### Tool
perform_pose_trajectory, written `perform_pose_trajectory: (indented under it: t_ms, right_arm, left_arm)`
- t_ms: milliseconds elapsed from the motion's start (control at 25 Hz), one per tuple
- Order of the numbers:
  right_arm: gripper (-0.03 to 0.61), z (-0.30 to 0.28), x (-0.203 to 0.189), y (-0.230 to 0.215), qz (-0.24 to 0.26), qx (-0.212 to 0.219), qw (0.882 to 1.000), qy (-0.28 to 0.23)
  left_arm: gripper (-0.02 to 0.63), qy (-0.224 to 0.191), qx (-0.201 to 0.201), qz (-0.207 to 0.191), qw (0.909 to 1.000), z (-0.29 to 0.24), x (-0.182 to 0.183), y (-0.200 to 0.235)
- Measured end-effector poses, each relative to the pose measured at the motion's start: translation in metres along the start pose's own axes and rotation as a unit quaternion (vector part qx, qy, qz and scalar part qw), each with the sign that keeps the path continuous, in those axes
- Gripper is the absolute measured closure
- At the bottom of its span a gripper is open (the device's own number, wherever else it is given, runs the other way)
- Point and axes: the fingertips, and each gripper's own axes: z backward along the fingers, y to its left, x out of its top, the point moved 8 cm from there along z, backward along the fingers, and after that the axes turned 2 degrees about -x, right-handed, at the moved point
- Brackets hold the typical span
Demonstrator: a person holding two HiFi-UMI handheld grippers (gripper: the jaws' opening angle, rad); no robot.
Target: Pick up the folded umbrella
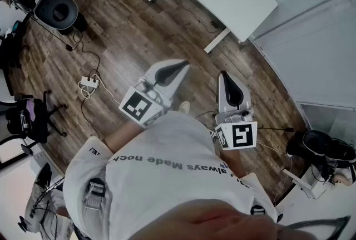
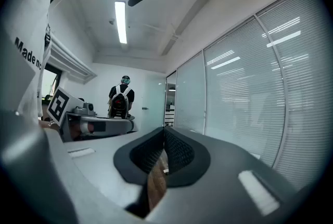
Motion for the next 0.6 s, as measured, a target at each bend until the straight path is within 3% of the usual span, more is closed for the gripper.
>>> perform_pose_trajectory:
  t_ms: [360,600]
  right_arm:
    - [0.577,-0.046,-0.012,0.013,-0.017,0.0,1.0,0.006]
    - [0.577,-0.077,-0.02,-0.016,-0.034,0.012,0.999,-0.001]
  left_arm:
    - [0.611,0.011,-0.004,0.013,0.9999,0.0,-0.01,0.046]
    - [0.611,0.014,-0.005,0.009,0.9998,-0.03,-0.016,0.073]
